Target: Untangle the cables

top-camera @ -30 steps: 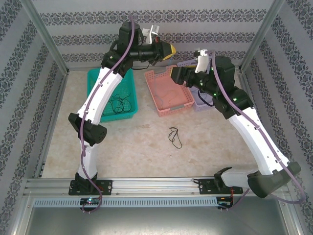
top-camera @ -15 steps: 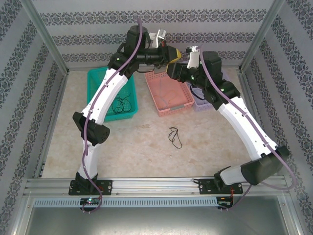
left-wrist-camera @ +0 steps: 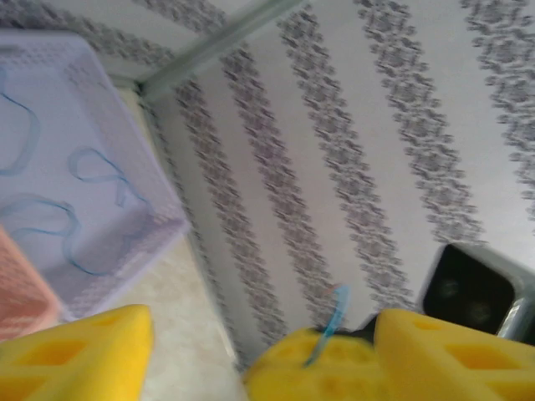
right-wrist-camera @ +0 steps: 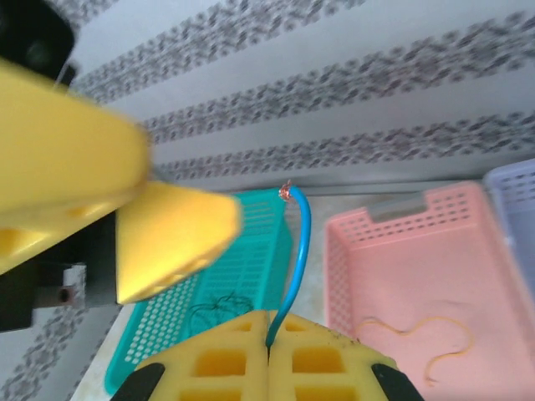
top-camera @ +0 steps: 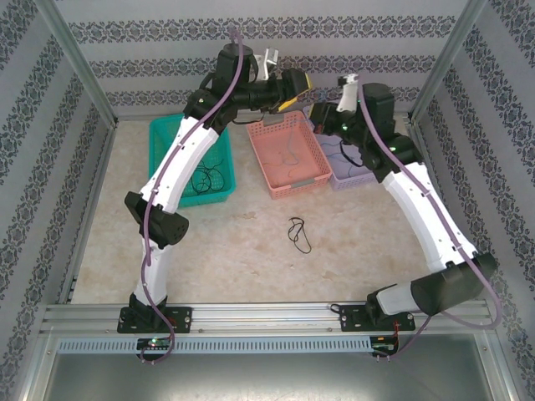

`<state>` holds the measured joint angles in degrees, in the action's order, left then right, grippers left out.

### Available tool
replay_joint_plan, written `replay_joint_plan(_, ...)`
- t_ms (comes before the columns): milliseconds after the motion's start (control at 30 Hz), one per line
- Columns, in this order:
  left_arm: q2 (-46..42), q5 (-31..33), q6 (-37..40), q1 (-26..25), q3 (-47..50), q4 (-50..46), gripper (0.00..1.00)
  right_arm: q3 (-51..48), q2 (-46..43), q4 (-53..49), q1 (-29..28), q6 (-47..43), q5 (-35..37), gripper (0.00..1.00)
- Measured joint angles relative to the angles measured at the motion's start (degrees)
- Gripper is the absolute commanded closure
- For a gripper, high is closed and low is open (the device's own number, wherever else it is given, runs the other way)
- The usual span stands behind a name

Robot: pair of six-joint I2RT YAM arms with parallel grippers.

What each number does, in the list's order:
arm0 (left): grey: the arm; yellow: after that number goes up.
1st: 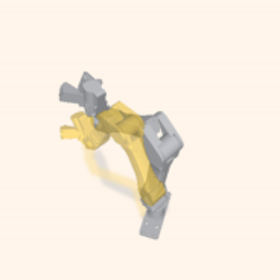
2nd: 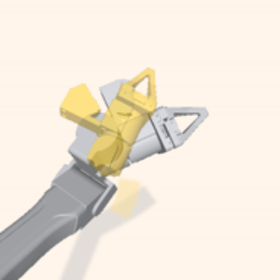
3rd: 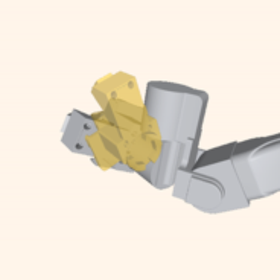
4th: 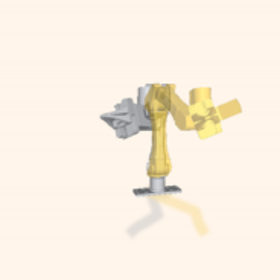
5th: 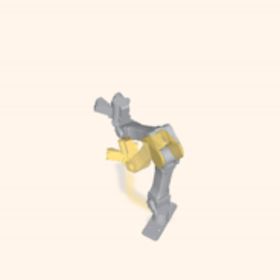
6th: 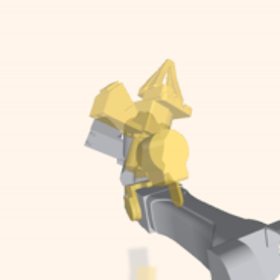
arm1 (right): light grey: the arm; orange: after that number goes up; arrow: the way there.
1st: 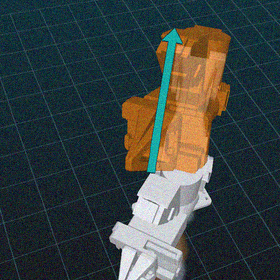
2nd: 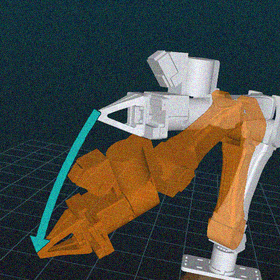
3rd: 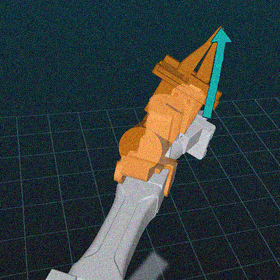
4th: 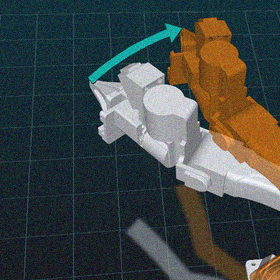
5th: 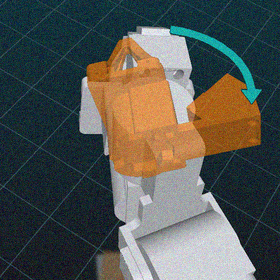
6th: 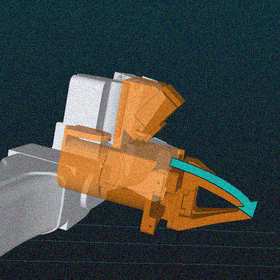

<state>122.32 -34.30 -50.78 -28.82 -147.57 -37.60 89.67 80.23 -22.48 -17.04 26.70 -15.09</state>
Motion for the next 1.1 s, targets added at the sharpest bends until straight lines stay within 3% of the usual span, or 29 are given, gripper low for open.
replay_joint_plan(100, -1.40, 7.02, 1.84, 0.00, 0.07, -2.84, 0.06, 0.17, -1.27, -1.29, 3.82, -0.57, 0.00, 1.00)
replay_joint_plan(233, -5.99, 15.28, 4.04, 0.00, 3.72, -4.52, 0.06, 1.66, -1.29, -3.52, 8.70, -1.60, 0.28, 1.00)
replay_joint_plan(367, -10.43, 19.19, 5.38, -0.02, 7.26, -4.74, 0.09, 3.50, -0.72, -5.29, 12.11, -2.21, 1.46, 1.00)
replay_joint_plan(733, -22.36, 18.23, 6.05, -2.16, 39.95, -0.31, 0.12, 8.22, 7.52, -8.24, 19.96, -4.85, 5.90, 1.00)
replay_joint_plan(933, -27.21, 17.81, 6.67, -2.36, 51.25, 0.96, 0.14, 8.20, 8.83, -9.90, 20.57, -6.38, 7.17, 1.00)
replay_joint_plan(1100, -30.75, 17.38, 6.62, -2.36, 54.69, 2.54, 0.16, 8.22, 10.51, -9.86, 22.21, -7.02, 7.06, 1.00)
